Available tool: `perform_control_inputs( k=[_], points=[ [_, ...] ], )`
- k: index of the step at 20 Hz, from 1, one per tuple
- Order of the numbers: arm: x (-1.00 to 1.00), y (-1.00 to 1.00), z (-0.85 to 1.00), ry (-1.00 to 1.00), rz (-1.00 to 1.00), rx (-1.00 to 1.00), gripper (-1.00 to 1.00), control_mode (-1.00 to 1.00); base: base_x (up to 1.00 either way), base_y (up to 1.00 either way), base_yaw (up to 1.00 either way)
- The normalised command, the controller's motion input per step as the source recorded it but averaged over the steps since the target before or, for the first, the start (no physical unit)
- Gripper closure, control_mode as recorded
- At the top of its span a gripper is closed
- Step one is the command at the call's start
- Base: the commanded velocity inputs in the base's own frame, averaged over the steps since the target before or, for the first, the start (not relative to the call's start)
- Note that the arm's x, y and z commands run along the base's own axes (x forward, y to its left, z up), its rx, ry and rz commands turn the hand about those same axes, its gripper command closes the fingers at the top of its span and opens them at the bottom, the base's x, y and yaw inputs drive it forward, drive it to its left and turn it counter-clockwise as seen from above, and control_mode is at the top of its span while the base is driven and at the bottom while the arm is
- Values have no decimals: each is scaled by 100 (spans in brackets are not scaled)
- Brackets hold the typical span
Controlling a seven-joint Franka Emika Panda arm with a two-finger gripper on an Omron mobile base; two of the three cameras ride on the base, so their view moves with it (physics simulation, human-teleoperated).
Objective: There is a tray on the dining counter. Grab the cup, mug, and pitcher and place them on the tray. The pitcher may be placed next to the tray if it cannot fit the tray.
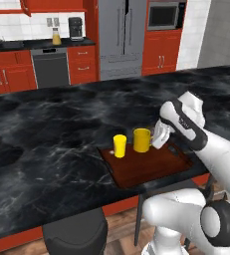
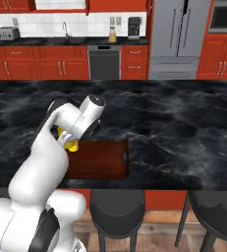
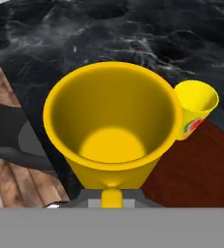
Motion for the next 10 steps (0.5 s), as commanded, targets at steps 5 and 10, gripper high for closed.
perform_control_inputs(
  k=[5, 10],
  points=[
    [57, 0, -80, 4, 26, 0, 100, -100, 0, 0, 0],
    [51, 8, -76, 4, 22, 0, 100, -100, 0, 0, 0]
  ],
)
